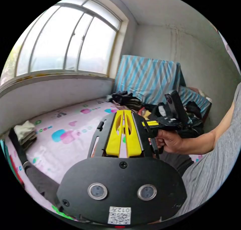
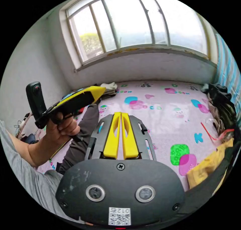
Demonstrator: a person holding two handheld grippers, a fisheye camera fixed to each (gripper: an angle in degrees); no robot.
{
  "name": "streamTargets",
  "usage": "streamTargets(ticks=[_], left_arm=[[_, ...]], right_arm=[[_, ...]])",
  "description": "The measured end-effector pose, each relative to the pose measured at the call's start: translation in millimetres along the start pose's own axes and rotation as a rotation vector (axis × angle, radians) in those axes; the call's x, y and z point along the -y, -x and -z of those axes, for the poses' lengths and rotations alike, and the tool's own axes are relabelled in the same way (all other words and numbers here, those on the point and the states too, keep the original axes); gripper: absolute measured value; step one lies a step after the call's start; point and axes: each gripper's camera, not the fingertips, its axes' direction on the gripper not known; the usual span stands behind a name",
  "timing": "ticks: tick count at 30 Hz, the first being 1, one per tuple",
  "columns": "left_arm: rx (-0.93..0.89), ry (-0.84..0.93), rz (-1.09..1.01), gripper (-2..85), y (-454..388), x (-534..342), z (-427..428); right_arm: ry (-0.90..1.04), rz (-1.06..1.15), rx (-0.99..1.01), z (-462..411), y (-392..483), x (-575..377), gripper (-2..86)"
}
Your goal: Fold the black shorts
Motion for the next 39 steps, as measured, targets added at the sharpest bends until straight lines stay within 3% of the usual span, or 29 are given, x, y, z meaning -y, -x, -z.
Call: streamTargets(ticks=[4, 8, 12, 18, 26, 29, 35, 39], left_arm=[[-0.228, 0.140, -0.142, 0.5, -78, 62, -127], [-0.444, 0.276, -0.290, 0.7, -156, 114, -248], [-0.603, 0.376, -0.382, 0.9, -222, 145, -337], [-0.746, 0.564, -0.465, 1.7, -325, 178, -458], [-0.755, 0.916, -0.542, 7.1, -411, 195, -597], [-0.797, 0.920, -0.490, 8.2, -412, 217, -624], [-0.832, 0.970, -0.365, 9.6, -391, 241, -666], [-0.857, 0.984, -0.253, 11.4, -366, 255, -680]], right_arm=[[-0.125, -0.120, -0.171, 133, -44, -7, -0.8], [-0.224, -0.297, -0.515, 291, -84, -38, -0.8], [-0.151, -0.529, -0.790, 406, -103, -85, -0.7], [-0.059, -0.815, -1.037, 540, -96, -126, 2.9], [0.168, -0.881, -1.026, 645, -107, -97, 12.5], [0.243, -0.881, -0.971, 667, -106, -87, 13.4], [0.188, -0.899, -0.897, 721, -62, -50, 4.8], [-0.024, -0.900, -0.715, 755, -7, -23, 4.3]])
